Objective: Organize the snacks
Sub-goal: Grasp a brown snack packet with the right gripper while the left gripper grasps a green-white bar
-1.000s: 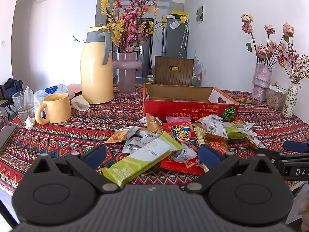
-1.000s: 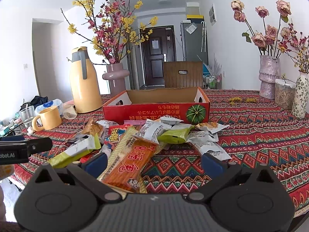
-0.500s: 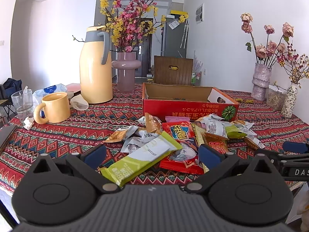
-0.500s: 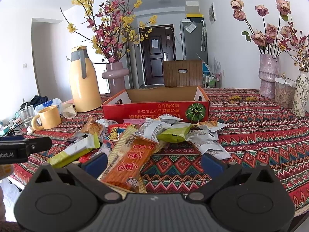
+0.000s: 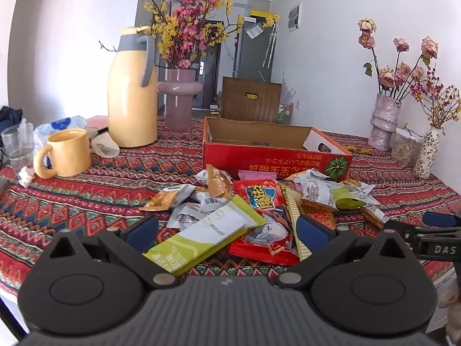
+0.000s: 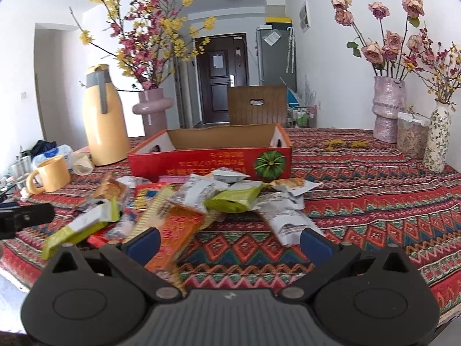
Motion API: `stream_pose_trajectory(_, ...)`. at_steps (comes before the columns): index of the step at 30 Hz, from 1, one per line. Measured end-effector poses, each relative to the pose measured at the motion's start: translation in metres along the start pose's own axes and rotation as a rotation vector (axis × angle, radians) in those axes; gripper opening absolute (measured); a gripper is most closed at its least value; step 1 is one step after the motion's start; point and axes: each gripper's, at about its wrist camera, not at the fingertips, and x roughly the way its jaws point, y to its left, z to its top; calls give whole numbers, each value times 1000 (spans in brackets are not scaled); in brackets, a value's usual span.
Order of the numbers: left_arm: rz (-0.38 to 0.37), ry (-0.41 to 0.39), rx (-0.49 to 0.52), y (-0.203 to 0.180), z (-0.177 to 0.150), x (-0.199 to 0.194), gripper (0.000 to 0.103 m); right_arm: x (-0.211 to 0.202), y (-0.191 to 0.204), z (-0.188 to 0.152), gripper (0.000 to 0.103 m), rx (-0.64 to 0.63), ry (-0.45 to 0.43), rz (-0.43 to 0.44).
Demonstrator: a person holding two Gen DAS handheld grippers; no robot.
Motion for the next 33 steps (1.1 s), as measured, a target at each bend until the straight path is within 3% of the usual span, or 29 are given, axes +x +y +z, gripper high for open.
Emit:
stream_pose_trajectory(10, -27, 58, -34, 6, 1, 20, 103, 45, -37, 9, 103, -72, 67, -104)
stream_pose_trajectory(21, 3, 77, -44, 9, -2, 27, 103, 121, -66, 15, 99, -64, 179, -113)
stream_pose_trajectory(31, 33, 103, -43, 18, -7, 33, 103, 124, -70, 14, 53, -23, 187, -41)
stream_pose_trajectory(33, 40, 104, -38, 20, -8, 34, 103, 121, -70, 13, 30, -20, 185, -36)
